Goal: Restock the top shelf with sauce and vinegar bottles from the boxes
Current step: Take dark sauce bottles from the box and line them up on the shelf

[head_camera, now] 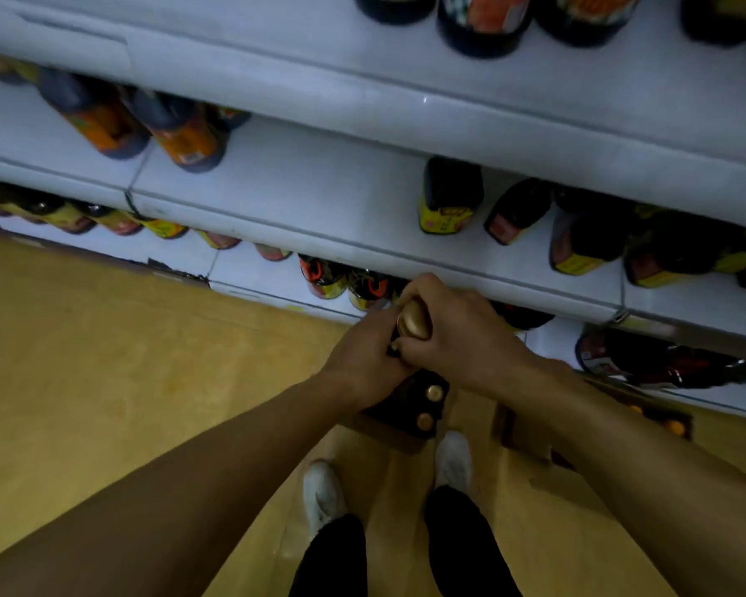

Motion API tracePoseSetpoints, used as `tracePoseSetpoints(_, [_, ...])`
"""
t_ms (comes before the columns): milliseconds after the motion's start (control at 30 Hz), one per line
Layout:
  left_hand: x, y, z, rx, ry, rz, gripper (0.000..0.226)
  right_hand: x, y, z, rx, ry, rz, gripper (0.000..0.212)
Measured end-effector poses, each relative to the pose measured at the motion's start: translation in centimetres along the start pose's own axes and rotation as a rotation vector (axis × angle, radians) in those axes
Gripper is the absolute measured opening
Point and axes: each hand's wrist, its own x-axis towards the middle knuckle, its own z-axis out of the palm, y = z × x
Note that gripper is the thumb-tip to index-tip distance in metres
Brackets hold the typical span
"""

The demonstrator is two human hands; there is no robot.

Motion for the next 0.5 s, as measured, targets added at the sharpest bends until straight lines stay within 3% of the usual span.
tracePoseSetpoints(100, [-1.8, 3.9, -3.3, 0.027, 0.017, 0.049, 0.035, -1.1, -3.6, -3.5, -0.020, 0.022, -0.034, 0.041])
tracePoseSetpoints(267, [-4.5, 10.4, -8.0, 0.052, 0.057, 0.147, 0.019, -2.8, -9.4, -9.2, -0.065, 0.116, -0.105, 0.046])
tracePoseSetpoints(400, [-6.5, 15.1, -11.3, 0.064, 0.089, 0.185, 0.031, -4.4, -13.5, -13.6, -0.068, 0.158, -0.137, 0.048])
tracePoseSetpoints(500, [-7.8, 18.5, -13.6, 0.083, 0.136, 0.225, 0.025, -5.7, -16.5, -16.9, -0.034, 0.211, -0.167, 0.049])
